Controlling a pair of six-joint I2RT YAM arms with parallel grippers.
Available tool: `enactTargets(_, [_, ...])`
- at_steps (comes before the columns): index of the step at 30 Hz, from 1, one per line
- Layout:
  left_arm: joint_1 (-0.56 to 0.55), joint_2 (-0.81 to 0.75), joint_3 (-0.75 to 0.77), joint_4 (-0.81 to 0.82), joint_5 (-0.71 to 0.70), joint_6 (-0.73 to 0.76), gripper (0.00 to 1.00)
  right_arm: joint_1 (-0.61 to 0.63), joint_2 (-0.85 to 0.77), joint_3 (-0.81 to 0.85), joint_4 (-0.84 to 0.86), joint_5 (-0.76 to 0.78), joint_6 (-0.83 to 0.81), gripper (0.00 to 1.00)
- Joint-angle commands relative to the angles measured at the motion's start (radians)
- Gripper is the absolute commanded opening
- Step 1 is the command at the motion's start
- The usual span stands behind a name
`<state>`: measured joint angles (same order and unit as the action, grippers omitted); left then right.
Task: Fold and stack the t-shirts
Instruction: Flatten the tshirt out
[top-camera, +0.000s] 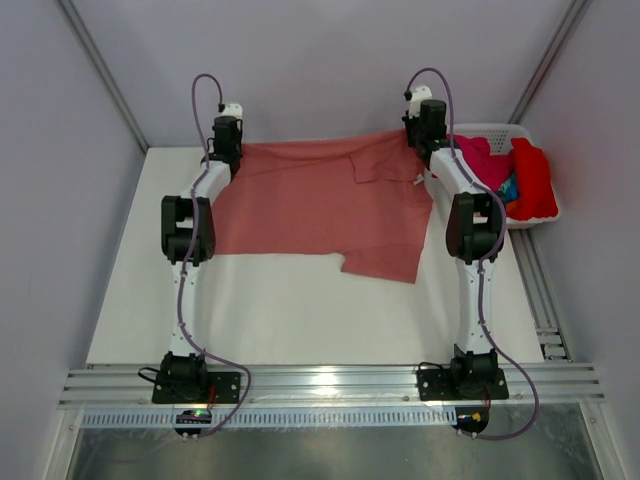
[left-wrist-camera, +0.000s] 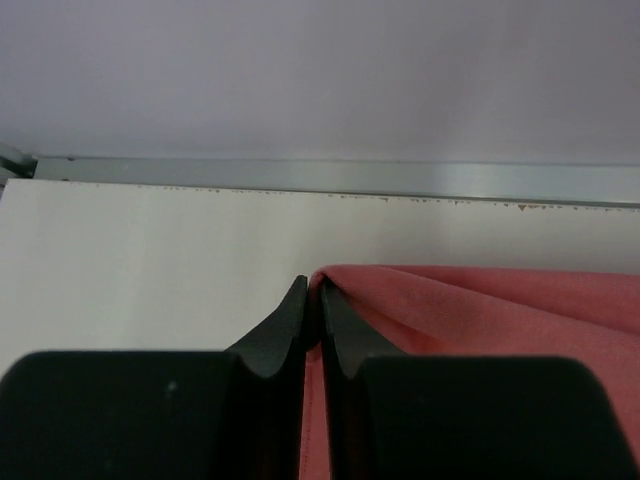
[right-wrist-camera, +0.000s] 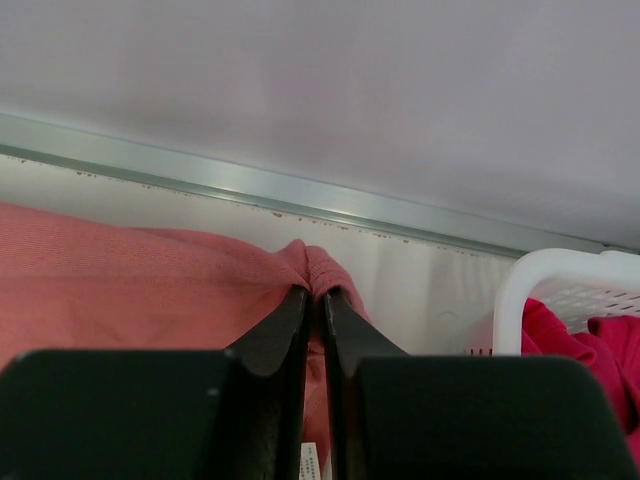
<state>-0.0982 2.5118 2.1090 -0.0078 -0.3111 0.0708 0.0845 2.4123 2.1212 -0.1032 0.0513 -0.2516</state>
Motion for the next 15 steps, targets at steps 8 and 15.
enactTargets(8, [0.005,0.045,0.063,0.12,-0.085,0.04,0.99,0.008,0.024,0.033,0.12,0.038,0.011,0.99])
enactTargets(15, [0.005,0.042,0.057,0.117,-0.108,0.027,0.99,0.006,-0.008,-0.035,0.264,0.07,-0.014,0.99])
